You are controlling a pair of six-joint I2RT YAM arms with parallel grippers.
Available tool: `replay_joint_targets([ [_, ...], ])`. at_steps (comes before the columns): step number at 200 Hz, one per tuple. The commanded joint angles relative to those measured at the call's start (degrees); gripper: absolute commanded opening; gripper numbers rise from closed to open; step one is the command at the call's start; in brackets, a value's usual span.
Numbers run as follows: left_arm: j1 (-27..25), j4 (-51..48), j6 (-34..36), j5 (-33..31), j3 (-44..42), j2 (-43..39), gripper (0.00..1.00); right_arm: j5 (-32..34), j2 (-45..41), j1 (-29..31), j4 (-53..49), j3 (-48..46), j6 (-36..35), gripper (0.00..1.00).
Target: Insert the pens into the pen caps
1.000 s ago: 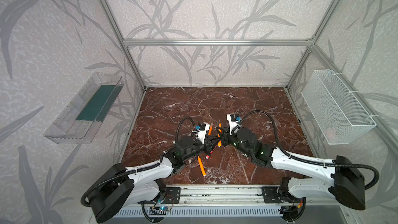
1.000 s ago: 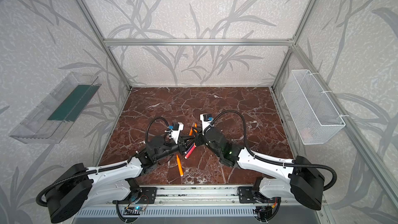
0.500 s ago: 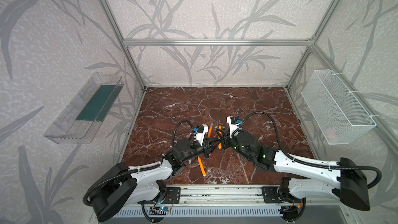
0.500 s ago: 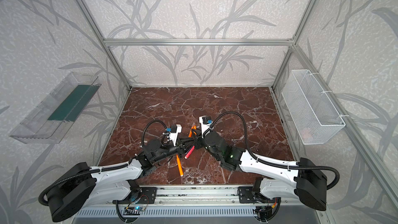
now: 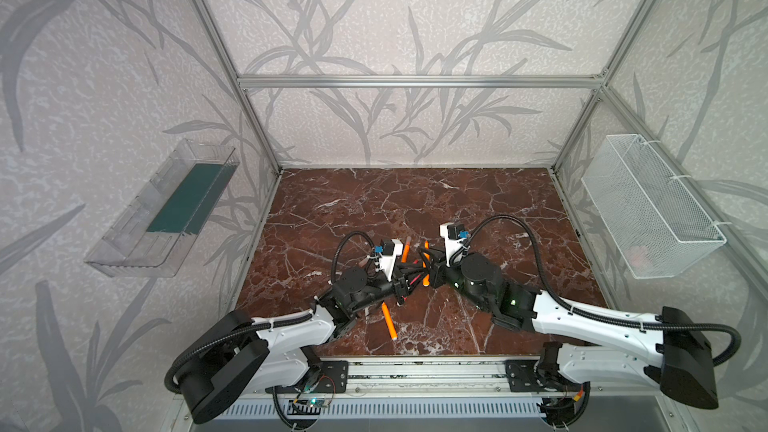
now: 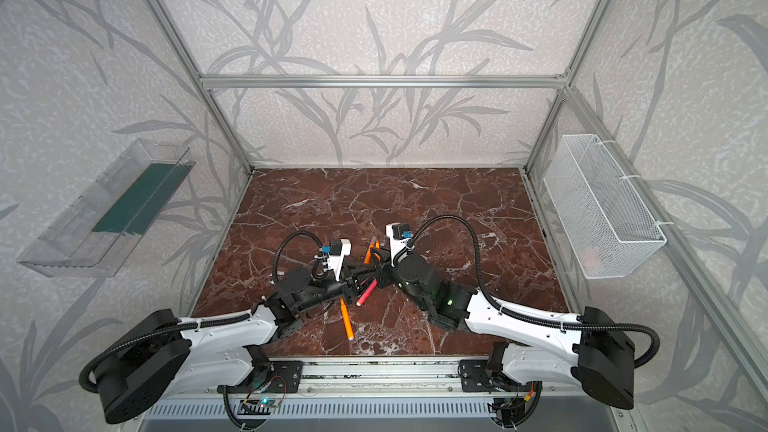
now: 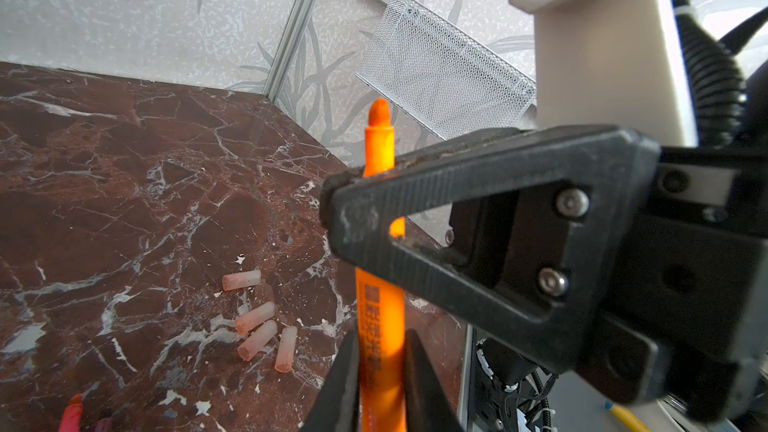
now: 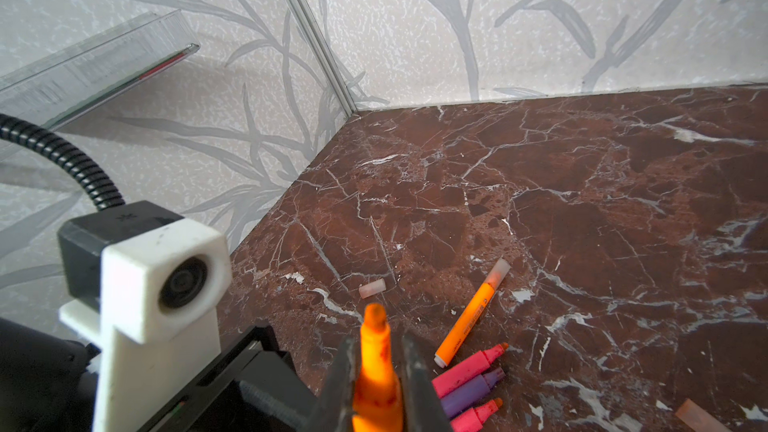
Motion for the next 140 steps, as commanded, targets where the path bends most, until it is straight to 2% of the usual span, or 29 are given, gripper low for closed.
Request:
replay_joint_targets([
  [1, -0.3, 2.3, 0.3, 1.9, 2.3, 0.6, 0.30, -6.6, -0.5, 2.5, 4.5, -0.1, 1.7, 0.00],
  [28, -0.3, 1.5, 0.8, 1.7, 2.3, 0.1, 0.39, -6.8, 0.0, 2.6, 4.5, 0.4, 1.6, 0.00],
  [70, -0.3, 0.5, 1.4, 0.8, 1.8, -0.7, 0.40, -6.9, -0.2, 2.6, 5.3, -0.3, 2.0, 0.00],
  [109, -0.3, 0.3, 1.2, -0.3, 1.6, -0.9, 0.31, -7.0, 0.2, 2.6, 5.9, -0.7, 2.5, 0.00],
  [140, -0.3, -1.3, 1.3, -1.8, 2.0, -1.0, 0.29, -6.9, 0.3, 3.0, 5.6, -0.7, 1.8, 0.00],
])
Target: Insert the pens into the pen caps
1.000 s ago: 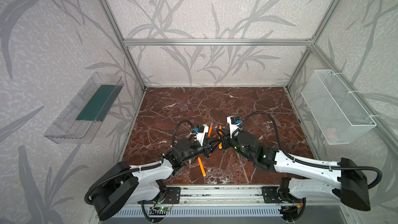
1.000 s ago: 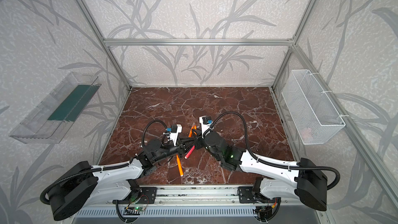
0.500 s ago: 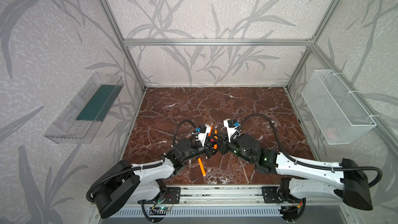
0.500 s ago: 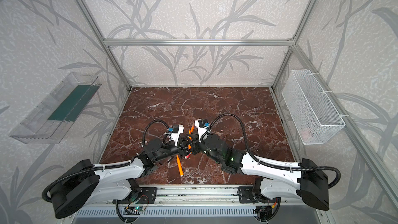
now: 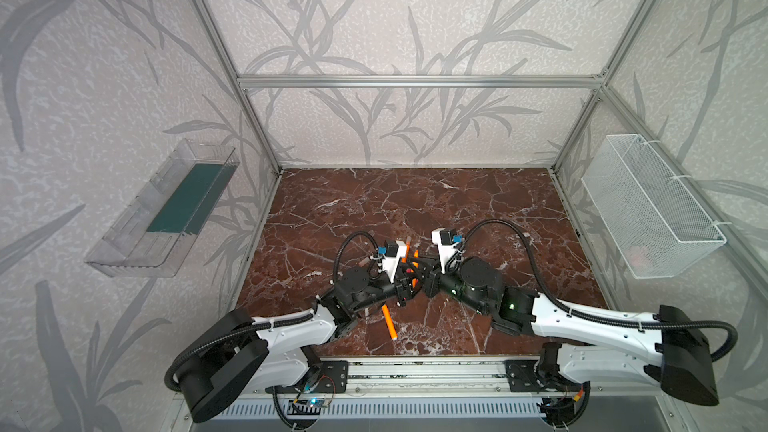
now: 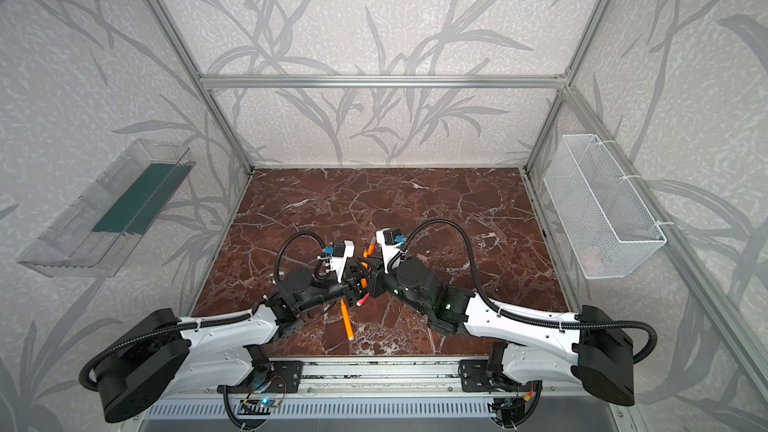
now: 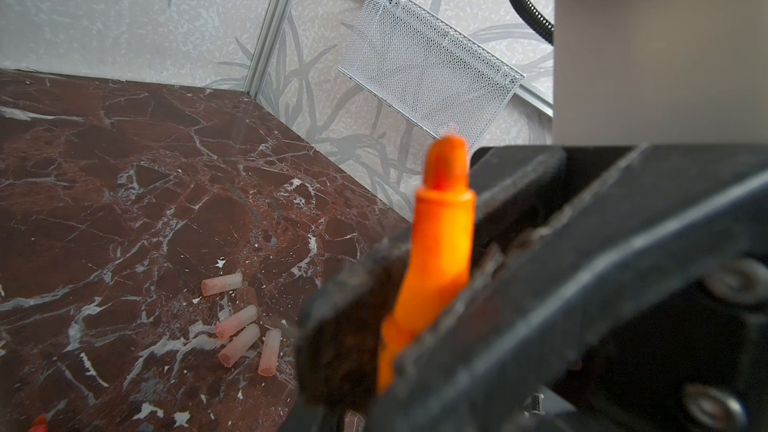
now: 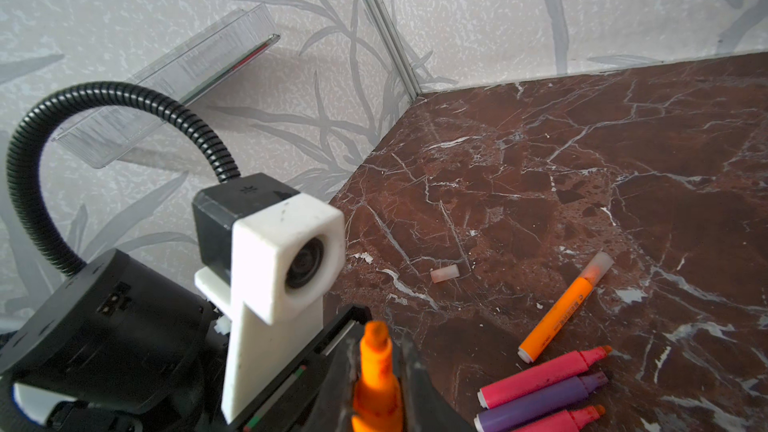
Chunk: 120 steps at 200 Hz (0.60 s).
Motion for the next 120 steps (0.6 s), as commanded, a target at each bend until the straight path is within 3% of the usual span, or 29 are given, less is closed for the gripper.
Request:
replay_joint_targets([
  [1, 0.1, -0.8, 0.5, -2.3, 1.3, -0.8, 0.29, -0.7, 0.1, 0.9, 1.9, -0.4, -0.2, 0.00],
  [74, 0.1, -5.9, 1.8, -2.8, 2.3, -2.0, 0.37, 5.3, -2.6, 1.5, -3.5, -1.0, -7.2, 0.00],
  [120, 0.0, -6.4, 2.1, -2.9, 1.1, -4.4, 0.34, 5.7, -2.6, 1.5, -3.8, -0.9, -7.5, 0.00],
])
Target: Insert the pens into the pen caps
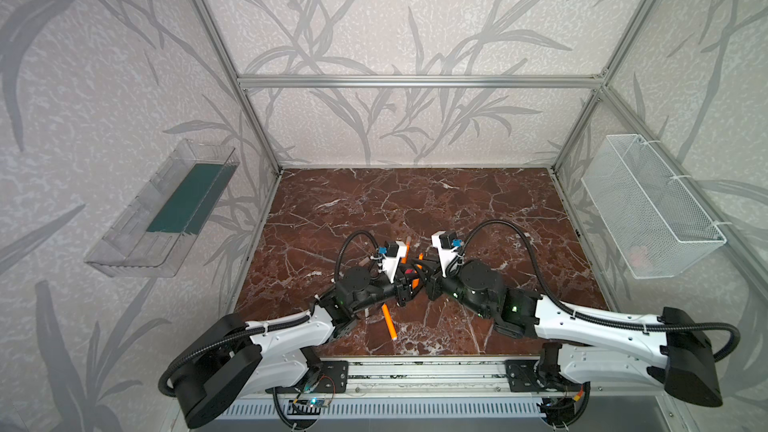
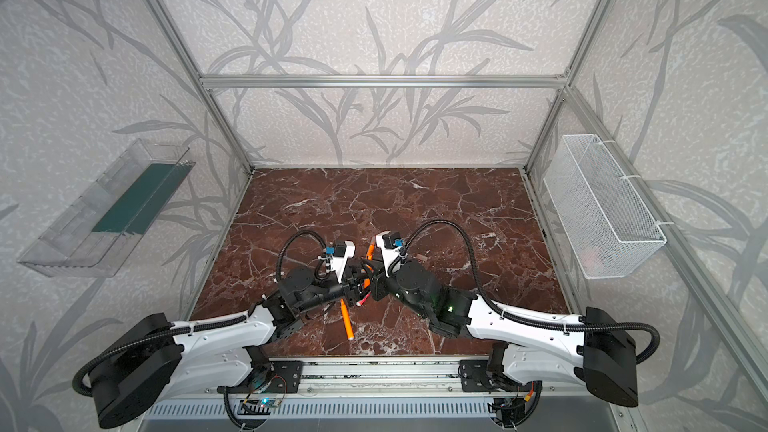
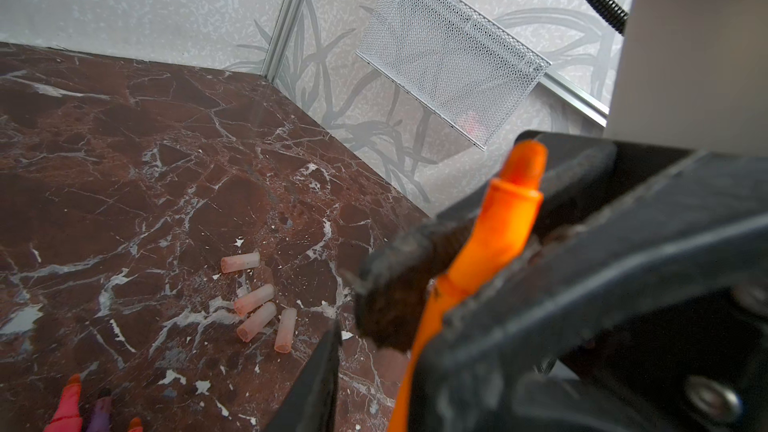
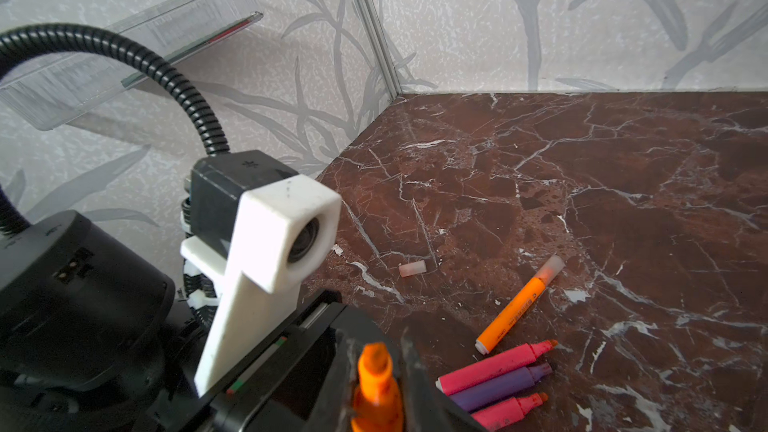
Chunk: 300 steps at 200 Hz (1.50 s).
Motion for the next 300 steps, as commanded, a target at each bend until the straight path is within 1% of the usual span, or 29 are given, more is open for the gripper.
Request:
replay_joint_targets([
  [1, 0.0, 0.1, 0.8, -1.2, 0.7, -1.7, 0.34, 1.0, -1.0, 0.5, -0.5, -0.4, -1.2, 0.00],
  [39, 0.0, 1.0, 0.7, -0.3, 0.7, -1.2, 0.29, -0.3, -0.1, 0.5, 1.0, -0.7, 0.0, 0.00],
  [69, 0.0, 1.3, 0.7, -0.1, 0.5, -1.3, 0.19, -0.3, 0.5, 0.5, 1.3, -0.3, 0.6, 0.00],
  [93, 0.1, 1.1, 0.8, -0.5, 0.4, -1.5, 0.08, -0.6, 1.1, 0.5, 1.9, -0.1, 1.1, 0.01],
  [106, 0.1, 1.3, 0.9, -1.0, 0.2, -1.7, 0.00, -0.5, 1.2, 0.5, 1.9, -0.1, 1.6, 0.10],
  [113, 0.1, 1.1, 0.8, -1.8, 0.0, -1.9, 0.00, -0.4, 1.1, 0.5, 2.0, -0.2, 1.8, 0.16],
  [124, 0.2, 0.3, 0.6, -4.1, -0.1, -2.3, 0.00, 0.0, 0.7, 0.5, 1.6, -0.2, 1.9, 0.28],
  [136, 0.2, -1.9, 0.3, -8.1, -0.2, -3.1, 0.00, 0.7, 0.0, 0.5, 0.9, -0.3, 2.0, 0.42],
  [151, 1.0, -6.9, -0.2, -13.3, 0.2, -4.6, 0.00, 1.5, -1.4, 0.5, 0.2, -1.0, 1.9, 0.55],
  [161, 2.1, -10.6, -1.7, -17.2, 0.2, -6.0, 0.00, 2.2, -2.4, 0.5, -0.1, -1.6, 1.7, 0.61],
  [181, 5.6, -17.4, -3.9, -24.1, -1.3, -9.7, 0.00, 3.7, -3.8, 0.5, -0.7, -2.7, 1.3, 0.69],
  [214, 11.0, -32.6, -5.6, -35.4, -3.2, -19.7, 0.00, 4.7, -2.3, 0.5, -1.9, -2.6, 0.7, 0.71],
  [230, 13.4, -39.6, -7.4, -40.1, -4.6, -26.0, 0.00, 4.2, 1.3, 0.5, -2.2, -1.3, 0.7, 0.71],
  [243, 15.7, -45.5, -9.0, -42.4, -5.2, -31.1, 0.00, 3.6, 6.0, 0.5, -2.8, 0.8, 0.4, 0.71],
  [260, 19.1, -51.8, -10.6, -42.9, -5.6, -35.8, 0.00, 2.1, 13.3, 0.6, -5.1, 5.4, -0.4, 0.71],
  [273, 22.3, -54.9, -12.0, -42.2, -5.9, -37.3, 0.00, 1.1, 19.3, 0.5, -8.7, 10.4, -0.9, 0.69],
  [283, 25.1, -55.4, -13.1, -40.8, -6.5, -37.4, 0.00, -0.1, 23.8, 0.6, -11.2, 14.5, -1.3, 0.68],
  [300, 30.0, -54.2, -14.4, -36.5, -7.6, -35.9, 0.00, -1.1, 30.7, 0.5, -14.7, 20.3, -1.1, 0.66],
])
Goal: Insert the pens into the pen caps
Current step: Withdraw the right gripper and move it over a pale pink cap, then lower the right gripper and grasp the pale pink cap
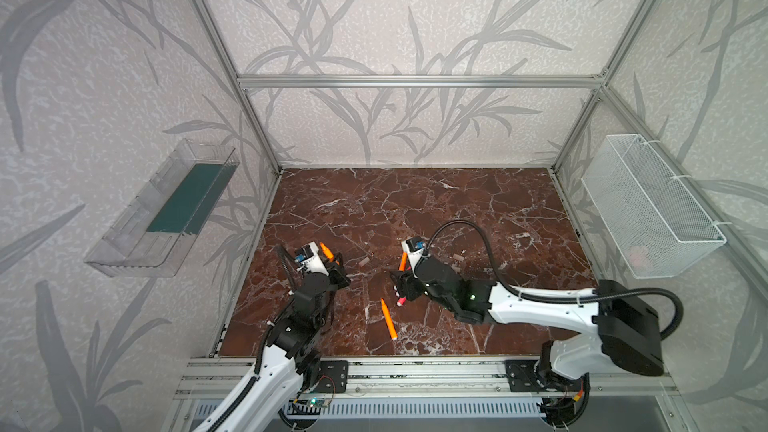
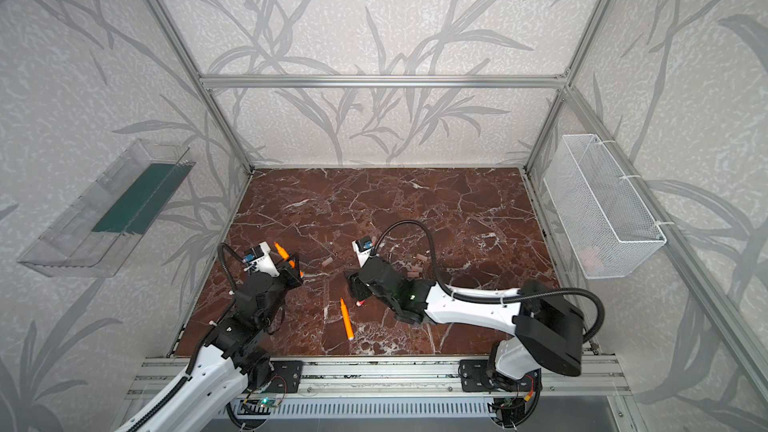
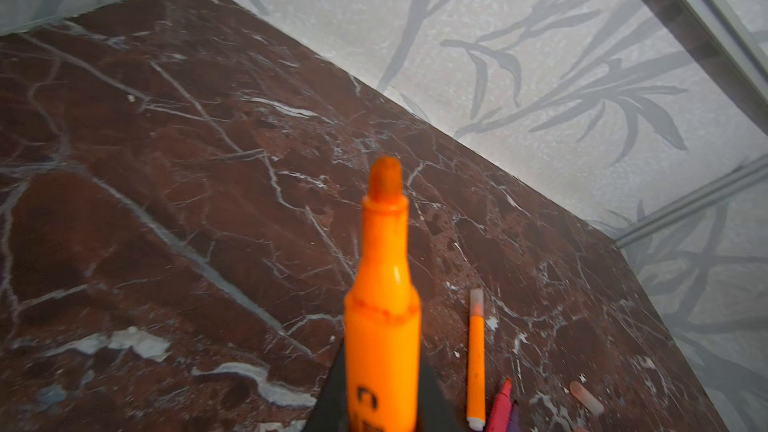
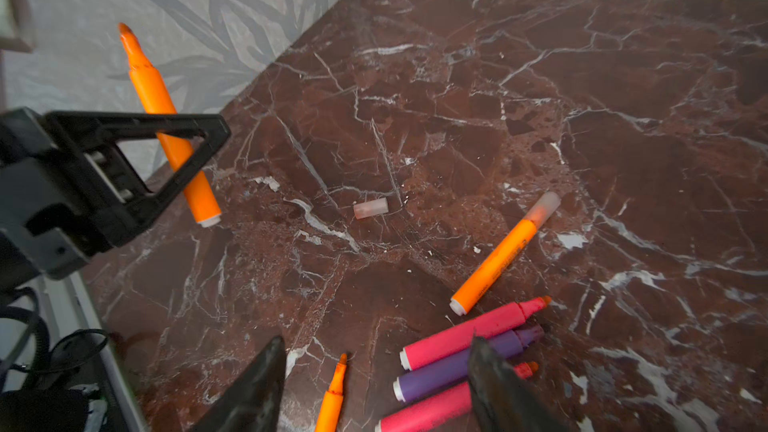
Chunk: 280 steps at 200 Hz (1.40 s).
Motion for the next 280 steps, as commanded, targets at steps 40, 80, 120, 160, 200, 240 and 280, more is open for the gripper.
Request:
replay_joint_targets([
  [40, 9.7, -3.5, -4.6, 4.5, -2.4, 4.5, 0.00, -1.2, 21.7, 0.1, -13.4, 22.1, -2.0, 0.67],
  [80, 11.2, -4.0, -4.5, 4.9, -3.1, 2.9, 0.00, 5.2, 35.1, -0.8, -23.2, 38.5, -4.1, 0.72],
  [120, 12.2, -2.1, -4.1, 6.9, -3.4, 3.7, 0.00, 5.6, 43.0, -3.6, -28.0, 48.3, -3.7, 0.72],
  [160, 12.8, -1.1, -3.4, 7.4, -3.0, 4.7, 0.00, 4.7, 46.7, -4.1, -30.6, 53.6, -4.3, 0.73],
  [200, 13.2, -0.8, -3.1, 8.1, -2.8, 4.8, 0.00, 7.1, 46.8, -4.1, -31.1, 52.5, -4.2, 0.71],
  [240, 13.5, -0.7, -3.1, 9.0, -2.9, 4.8, 0.00, 7.9, 42.9, -4.1, -28.2, 45.9, -3.4, 0.59],
  [280, 13.7, -0.7, -3.3, 9.7, -3.0, 4.4, 0.00, 9.1, 38.8, -4.3, -24.9, 40.1, -3.1, 0.51],
])
